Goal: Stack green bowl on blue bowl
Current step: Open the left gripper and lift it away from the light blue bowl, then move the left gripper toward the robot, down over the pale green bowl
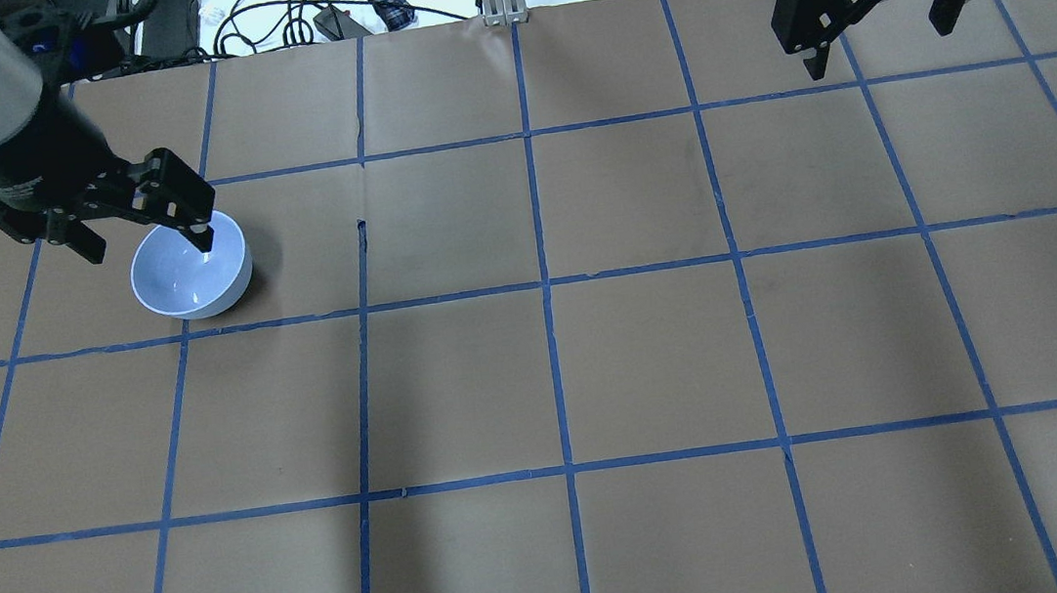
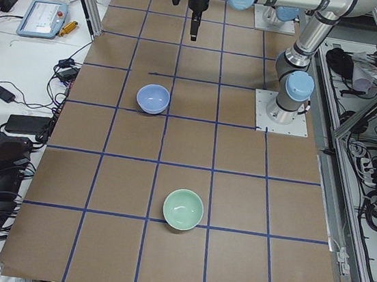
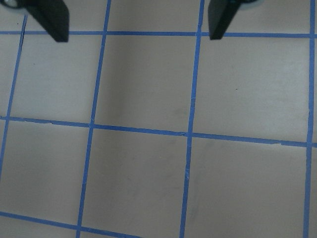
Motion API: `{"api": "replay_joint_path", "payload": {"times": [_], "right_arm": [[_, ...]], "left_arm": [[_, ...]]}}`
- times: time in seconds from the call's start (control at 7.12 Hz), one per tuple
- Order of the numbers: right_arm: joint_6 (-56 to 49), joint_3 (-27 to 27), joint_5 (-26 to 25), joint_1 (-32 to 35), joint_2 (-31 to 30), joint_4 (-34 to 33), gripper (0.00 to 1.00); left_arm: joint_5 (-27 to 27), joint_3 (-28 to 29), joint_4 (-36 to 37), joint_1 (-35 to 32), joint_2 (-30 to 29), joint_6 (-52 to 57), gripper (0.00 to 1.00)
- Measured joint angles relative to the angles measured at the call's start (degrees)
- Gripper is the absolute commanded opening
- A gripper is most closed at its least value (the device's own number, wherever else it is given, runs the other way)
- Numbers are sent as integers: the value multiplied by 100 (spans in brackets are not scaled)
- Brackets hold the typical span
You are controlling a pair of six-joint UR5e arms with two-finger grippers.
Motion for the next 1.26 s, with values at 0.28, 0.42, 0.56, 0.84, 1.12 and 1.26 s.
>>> {"api": "replay_joint_path", "payload": {"times": [0.28, 0.42, 0.56, 0.84, 1.12, 1.26], "right_arm": [[0, 0, 0, -1, 0, 0, 100], [0, 0, 0, -1, 0, 0, 100], [0, 0, 0, -3, 0, 0, 100], [0, 0, 0, -6, 0, 0, 100], [0, 0, 0, -3, 0, 0, 100], [0, 0, 0, -3, 0, 0, 100]], "left_arm": [[31, 13, -11, 698, -15, 1397, 100], [33, 10, -5, 1072, -46, 2034, 100], [36, 6, 16, 1445, -75, 2647, 100], [199, -37, 178, 2240, -111, 4129, 100], [247, -157, 377, 3258, -266, 5686, 100], [247, -240, 586, 3650, -396, 6336, 100]]}}
